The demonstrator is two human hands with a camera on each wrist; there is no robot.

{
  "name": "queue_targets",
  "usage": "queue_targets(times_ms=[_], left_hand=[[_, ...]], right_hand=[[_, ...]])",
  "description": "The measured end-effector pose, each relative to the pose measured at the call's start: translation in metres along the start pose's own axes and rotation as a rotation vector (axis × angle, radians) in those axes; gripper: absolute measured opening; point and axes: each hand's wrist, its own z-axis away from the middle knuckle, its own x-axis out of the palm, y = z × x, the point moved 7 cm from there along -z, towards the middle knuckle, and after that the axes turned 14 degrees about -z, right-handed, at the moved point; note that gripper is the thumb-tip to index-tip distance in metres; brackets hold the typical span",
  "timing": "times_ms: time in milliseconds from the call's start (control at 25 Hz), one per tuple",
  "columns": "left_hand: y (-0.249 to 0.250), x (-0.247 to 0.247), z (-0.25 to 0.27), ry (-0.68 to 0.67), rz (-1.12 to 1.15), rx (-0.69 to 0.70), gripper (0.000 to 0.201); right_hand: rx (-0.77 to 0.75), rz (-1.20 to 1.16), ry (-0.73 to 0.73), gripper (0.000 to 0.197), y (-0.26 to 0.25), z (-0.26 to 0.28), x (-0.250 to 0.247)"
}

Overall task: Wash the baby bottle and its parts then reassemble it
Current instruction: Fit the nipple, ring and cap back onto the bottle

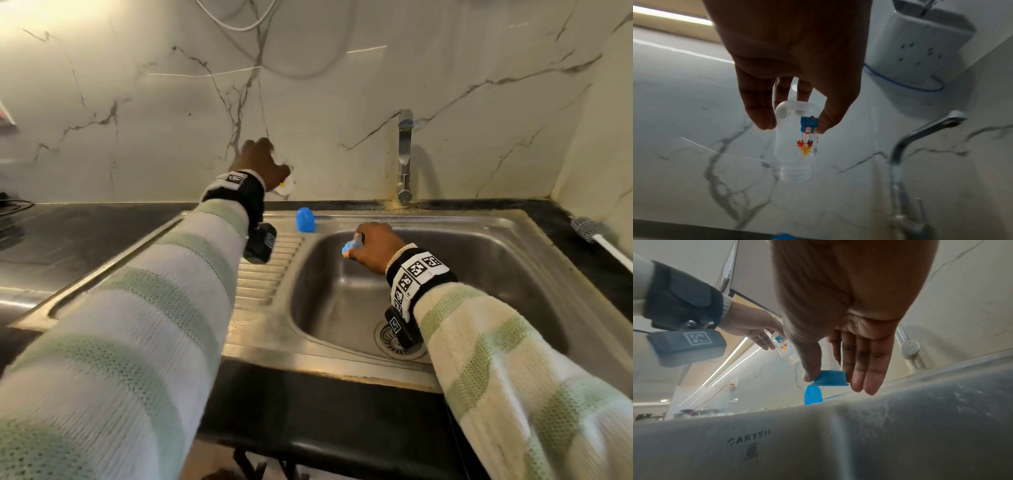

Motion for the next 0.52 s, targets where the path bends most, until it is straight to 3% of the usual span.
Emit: queue_targets(times_ms=[160,320,520], left_hand=[[0.09,0.022,0.061,-0.049,0.211,0.085,0.056],[0.163,0.056,0.108,-0.077,0.491,0.091,0.059],[0.175,0.098,0.115,-0.146,0.588,0.055,0.06]], right_hand=[[0.039,-0.089,0.16,0.035,0.011,0.015,-0.053],[0.115,-0.111,0.328,0.031,0.057,0.044,-0.115],[0.201,-0.184,0.424,0.037,0.095,0.055,-0.132]])
